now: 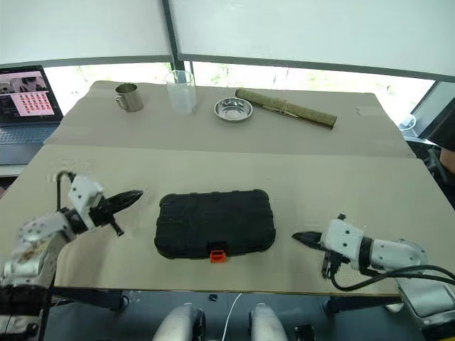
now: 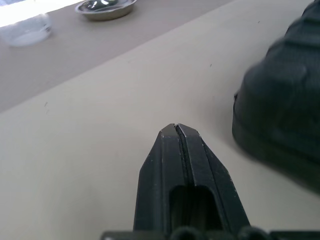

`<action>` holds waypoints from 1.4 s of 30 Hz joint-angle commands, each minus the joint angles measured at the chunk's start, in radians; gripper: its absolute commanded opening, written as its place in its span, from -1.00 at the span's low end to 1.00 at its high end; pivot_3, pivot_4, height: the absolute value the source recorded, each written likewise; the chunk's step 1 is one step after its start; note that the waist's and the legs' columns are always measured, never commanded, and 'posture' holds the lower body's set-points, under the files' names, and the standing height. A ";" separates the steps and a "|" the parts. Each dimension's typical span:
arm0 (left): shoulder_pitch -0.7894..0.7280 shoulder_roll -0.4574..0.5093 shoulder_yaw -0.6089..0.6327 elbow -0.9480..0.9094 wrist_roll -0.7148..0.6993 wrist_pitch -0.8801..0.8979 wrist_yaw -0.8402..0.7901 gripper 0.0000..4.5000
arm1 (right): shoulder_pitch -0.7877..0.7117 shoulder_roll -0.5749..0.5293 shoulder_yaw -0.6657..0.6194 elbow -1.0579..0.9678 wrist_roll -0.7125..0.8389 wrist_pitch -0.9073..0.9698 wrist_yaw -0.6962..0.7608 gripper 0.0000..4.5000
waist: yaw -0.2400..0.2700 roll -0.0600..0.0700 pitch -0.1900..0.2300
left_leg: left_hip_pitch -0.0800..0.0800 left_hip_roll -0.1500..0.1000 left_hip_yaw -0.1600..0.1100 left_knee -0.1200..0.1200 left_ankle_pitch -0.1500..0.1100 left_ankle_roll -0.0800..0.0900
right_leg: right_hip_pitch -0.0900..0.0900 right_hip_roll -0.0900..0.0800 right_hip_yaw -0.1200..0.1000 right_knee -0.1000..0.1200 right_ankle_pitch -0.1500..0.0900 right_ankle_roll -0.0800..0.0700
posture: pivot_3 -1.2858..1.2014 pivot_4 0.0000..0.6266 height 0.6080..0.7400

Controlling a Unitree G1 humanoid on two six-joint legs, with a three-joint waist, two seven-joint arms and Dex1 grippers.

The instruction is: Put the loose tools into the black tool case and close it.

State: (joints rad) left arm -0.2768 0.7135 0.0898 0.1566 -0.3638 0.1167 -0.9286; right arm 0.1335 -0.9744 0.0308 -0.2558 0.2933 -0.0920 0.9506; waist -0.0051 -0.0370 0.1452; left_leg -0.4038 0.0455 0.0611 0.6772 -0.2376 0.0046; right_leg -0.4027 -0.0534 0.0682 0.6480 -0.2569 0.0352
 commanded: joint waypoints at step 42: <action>-0.171 -0.028 0.054 0.012 -0.090 0.250 -0.165 -0.95 | -0.354 0.354 0.043 0.176 -0.146 0.243 -0.126 -1.00 | 0.003 -0.001 0.001 | -0.016 0.004 -0.002 0.001 0.002 -0.003 | -0.019 0.006 0.002 0.007 0.002 -0.004 | 0.03 -0.52 1.00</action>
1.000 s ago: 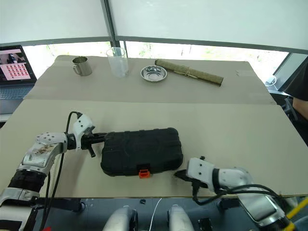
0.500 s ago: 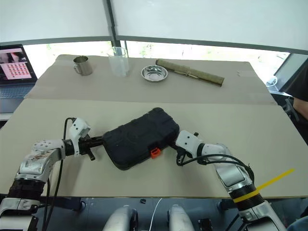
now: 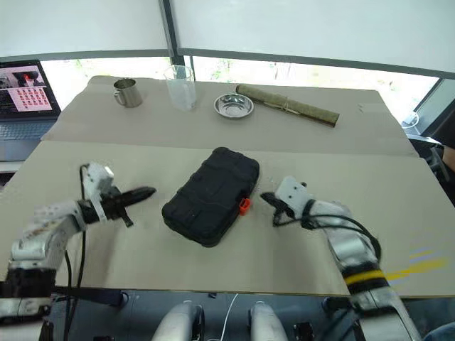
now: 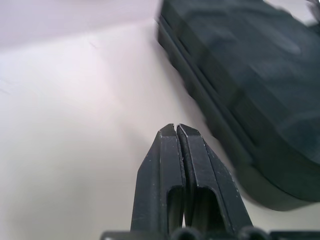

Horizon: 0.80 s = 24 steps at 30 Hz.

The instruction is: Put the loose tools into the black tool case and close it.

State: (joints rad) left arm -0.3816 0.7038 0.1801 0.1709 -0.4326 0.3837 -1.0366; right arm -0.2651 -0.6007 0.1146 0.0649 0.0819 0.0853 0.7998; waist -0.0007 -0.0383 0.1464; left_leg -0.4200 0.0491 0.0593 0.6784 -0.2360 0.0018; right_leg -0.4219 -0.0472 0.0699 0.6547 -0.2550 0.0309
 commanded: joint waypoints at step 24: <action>-0.269 -0.231 -0.375 0.004 0.191 0.050 0.017 -0.95 | 0.049 0.079 0.018 -0.265 0.058 0.130 -0.007 -1.00 | -0.013 0.000 0.000 | 0.001 0.000 -0.002 0.002 0.001 -0.001 | 0.000 0.003 0.001 0.002 0.000 0.000 | 0.03 -0.52 1.00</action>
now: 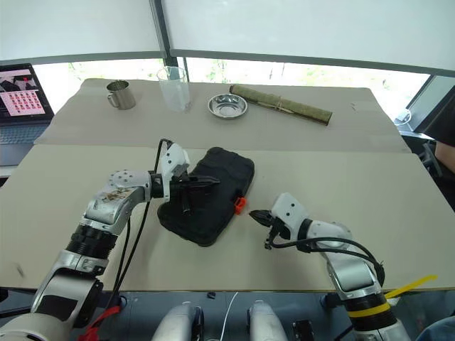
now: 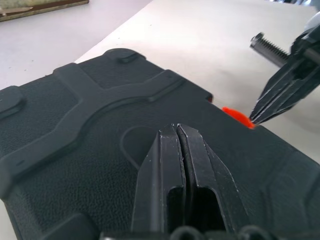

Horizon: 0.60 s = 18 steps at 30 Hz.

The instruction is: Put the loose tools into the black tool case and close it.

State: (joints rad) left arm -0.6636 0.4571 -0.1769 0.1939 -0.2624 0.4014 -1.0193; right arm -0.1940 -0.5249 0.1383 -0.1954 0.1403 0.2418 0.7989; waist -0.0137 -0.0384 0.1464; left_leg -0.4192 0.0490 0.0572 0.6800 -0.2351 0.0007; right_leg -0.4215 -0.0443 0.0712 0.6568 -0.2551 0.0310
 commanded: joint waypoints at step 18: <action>0.048 0.027 -0.024 -0.052 0.038 0.082 0.001 -0.95 | -0.087 0.035 0.002 0.045 0.006 -0.067 0.005 -1.00 | -0.003 0.000 0.000 | 0.003 0.000 0.000 0.000 0.000 0.000 | 0.001 0.000 0.001 0.001 0.000 0.000 | 0.03 -0.52 1.00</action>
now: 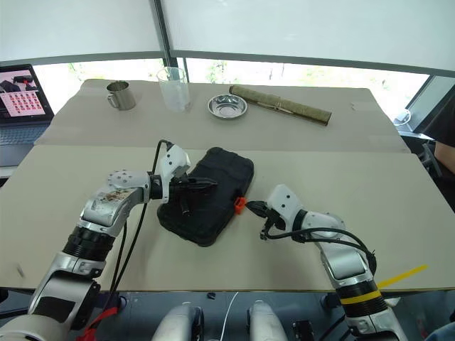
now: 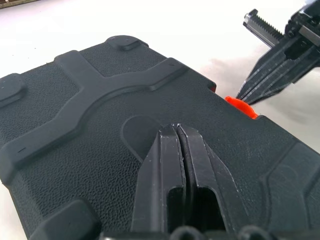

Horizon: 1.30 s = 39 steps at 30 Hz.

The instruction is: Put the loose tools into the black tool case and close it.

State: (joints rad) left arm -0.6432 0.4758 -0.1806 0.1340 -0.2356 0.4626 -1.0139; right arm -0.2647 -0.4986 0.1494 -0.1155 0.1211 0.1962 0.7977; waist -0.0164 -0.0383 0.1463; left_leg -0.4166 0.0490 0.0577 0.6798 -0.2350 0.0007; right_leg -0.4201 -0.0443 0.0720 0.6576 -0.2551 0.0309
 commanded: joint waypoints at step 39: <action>0.083 0.018 -0.023 -0.001 0.011 0.039 -0.005 -1.00 | 0.004 -0.143 -0.051 -0.222 0.210 0.375 0.097 0.26 | -0.003 0.003 -0.002 | 0.017 0.000 0.000 -0.003 0.000 0.000 | 0.016 0.001 0.001 -0.001 -0.002 -0.002 | 0.03 -0.52 1.00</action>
State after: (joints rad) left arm -0.5921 0.4886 -0.1771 0.1037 -0.2365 0.4653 -1.0162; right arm -0.2301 -0.6370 0.0881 -0.3080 0.3369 0.5620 0.9095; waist -0.0198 -0.0351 0.1445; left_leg -0.3998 0.0494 0.0574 0.6770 -0.2350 0.0007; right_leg -0.4044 -0.0434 0.0727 0.6570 -0.2569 0.0294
